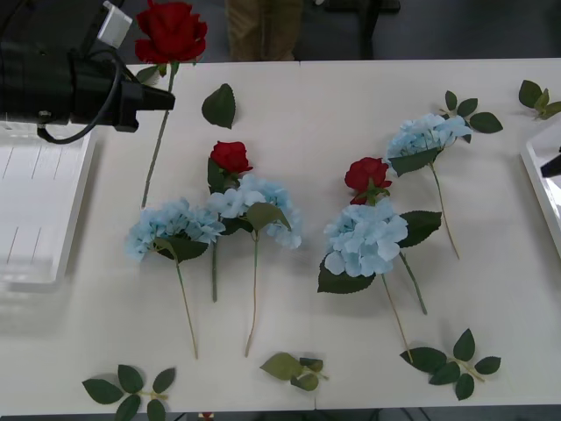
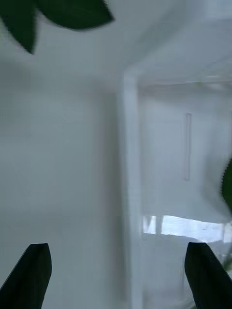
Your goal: Place the red flowers into the right box and the blue flowers into the left box. If a person shows an open palm, hand one flower to the person first, then continue sorting.
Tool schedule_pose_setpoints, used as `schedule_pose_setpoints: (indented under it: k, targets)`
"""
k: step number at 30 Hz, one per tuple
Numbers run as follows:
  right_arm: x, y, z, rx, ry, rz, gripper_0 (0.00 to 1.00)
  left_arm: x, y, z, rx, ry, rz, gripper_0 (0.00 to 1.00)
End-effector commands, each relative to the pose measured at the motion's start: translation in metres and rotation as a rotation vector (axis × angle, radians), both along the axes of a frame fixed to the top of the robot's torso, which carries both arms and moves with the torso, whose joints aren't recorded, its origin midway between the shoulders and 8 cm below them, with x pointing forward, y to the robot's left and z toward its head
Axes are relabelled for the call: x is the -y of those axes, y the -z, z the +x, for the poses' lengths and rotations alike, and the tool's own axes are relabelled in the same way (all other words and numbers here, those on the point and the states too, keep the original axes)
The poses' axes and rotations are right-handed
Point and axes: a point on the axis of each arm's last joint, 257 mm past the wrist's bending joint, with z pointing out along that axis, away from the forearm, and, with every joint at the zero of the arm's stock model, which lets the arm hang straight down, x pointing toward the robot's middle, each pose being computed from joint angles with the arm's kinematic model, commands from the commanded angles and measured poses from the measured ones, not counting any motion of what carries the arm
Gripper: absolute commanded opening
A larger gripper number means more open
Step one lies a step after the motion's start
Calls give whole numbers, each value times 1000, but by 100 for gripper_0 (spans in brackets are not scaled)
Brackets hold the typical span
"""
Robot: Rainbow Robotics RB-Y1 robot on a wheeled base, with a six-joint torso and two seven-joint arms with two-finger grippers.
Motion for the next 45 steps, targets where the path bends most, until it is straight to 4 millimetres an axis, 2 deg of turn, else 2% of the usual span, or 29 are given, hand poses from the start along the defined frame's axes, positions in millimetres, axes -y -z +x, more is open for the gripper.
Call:
schedule_pose_setpoints:
  k: [1,3,6,8,14,15,16,19,24,29,31,33,35,40,45]
  targets:
    - [-69,-35,17,76,-142,120,80,52,-41,-15,330,174,-127,0]
    - [-106,-41,20,102,-195,216,80,75,-54,-22,386,209,-214,0]
    - [-150,-51,21,169,-266,395,80,107,-67,-30,381,228,-340,0]
    - [-159,-53,21,207,-307,443,80,120,-69,-31,374,231,-383,0]
    - [-189,-68,11,409,-500,658,80,189,-72,-35,315,206,-534,0]
    - [-189,-68,11,409,-500,658,80,189,-72,-35,315,206,-534,0]
    - [-198,-69,3,466,-558,723,80,208,-72,-34,290,173,-579,0]
    - [-211,-66,-12,534,-628,807,80,226,-72,-30,266,122,-620,0]
    - [-247,-65,-36,525,-629,1037,80,246,-63,-36,230,112,-637,0]
    - [-279,-59,-52,502,-667,1140,82,253,-59,-42,209,129,-641,0]
    - [-294,-58,-60,484,-699,1179,87,252,-59,-42,211,128,-641,0]
    - [-309,-60,-66,470,-731,1208,99,252,-59,-42,209,127,-642,0]
    - [-324,-64,-71,465,-756,1240,100,252,-58,-42,208,126,-641,0]
    - [-356,-78,-67,478,-801,1279,100,252,-59,-42,207,126,-643,0]
    - [-389,-81,-56,482,-798,1288,100,252,-58,-42,208,126,-641,0]
